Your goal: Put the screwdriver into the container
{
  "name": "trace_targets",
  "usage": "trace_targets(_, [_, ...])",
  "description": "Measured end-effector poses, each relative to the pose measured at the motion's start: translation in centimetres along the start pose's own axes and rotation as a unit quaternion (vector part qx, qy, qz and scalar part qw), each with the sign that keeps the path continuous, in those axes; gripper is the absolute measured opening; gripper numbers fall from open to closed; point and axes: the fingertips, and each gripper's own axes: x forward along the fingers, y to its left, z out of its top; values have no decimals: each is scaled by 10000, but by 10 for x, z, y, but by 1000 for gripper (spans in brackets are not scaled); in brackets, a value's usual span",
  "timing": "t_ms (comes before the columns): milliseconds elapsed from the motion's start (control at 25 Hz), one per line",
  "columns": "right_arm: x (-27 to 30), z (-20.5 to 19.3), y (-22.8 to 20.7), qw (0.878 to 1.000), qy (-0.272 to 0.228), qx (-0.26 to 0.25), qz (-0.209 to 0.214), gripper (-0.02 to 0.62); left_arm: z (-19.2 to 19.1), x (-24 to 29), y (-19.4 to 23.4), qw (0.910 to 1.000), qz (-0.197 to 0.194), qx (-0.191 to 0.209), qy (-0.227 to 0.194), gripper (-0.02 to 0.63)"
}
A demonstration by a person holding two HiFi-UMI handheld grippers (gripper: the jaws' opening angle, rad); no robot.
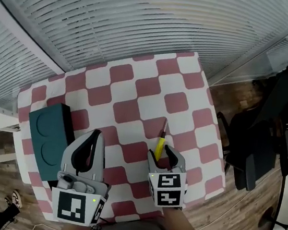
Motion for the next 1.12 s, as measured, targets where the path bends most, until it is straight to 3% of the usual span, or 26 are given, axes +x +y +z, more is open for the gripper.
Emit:
trace_targets(40, [-1, -2, -3, 10000, 18, -19, -29, 204, 0, 1, 1, 10000, -17, -21, -7, 0])
trace_targets(160, [-2, -4, -11, 10000, 12, -28, -72, 145, -1, 5, 0, 10000, -74, -62, -19, 0])
trace_targets(400, [-2, -3, -10, 9999, -57, -130, -43, 98, 1, 5, -3, 10000, -81, -19, -42, 0])
trace_targets(600, [-6, 1, -2, 9995, -189, -160, 209, 98, 6, -3, -4, 9999, 41, 46, -92, 0])
trace_targets(840, [-31, 41, 19, 9921, -991, -399, 659, 98, 18, -24, -6, 9990, 339, 122, -260, 0])
trace_targets(1120, [-90, 99, 57, 9684, -1948, -754, 1363, 98, 45, -72, -12, 9934, 895, 291, -654, 0])
